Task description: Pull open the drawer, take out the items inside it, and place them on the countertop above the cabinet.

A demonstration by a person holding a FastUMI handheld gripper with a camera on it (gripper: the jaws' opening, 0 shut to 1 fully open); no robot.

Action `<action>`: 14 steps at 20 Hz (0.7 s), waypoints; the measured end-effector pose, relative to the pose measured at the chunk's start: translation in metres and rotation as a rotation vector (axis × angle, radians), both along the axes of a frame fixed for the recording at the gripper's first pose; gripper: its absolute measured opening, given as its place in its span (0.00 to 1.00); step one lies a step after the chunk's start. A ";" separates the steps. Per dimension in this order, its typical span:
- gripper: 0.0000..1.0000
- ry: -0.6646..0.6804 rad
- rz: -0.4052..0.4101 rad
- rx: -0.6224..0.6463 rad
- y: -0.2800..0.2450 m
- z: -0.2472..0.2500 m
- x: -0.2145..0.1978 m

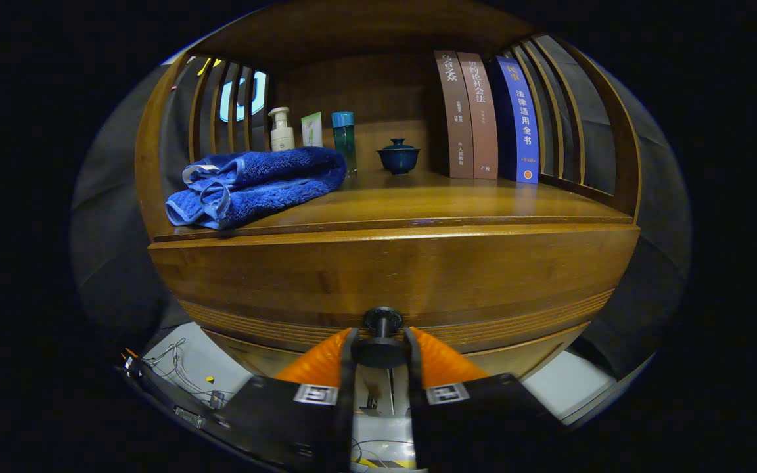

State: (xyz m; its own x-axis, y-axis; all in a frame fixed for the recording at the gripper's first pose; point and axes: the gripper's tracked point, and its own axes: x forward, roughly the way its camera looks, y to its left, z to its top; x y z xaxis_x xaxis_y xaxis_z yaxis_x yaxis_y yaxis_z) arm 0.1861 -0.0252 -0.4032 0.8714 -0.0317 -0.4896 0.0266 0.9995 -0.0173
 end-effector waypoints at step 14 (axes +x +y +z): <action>0.33 0.046 0.003 -0.013 0.004 0.009 -0.064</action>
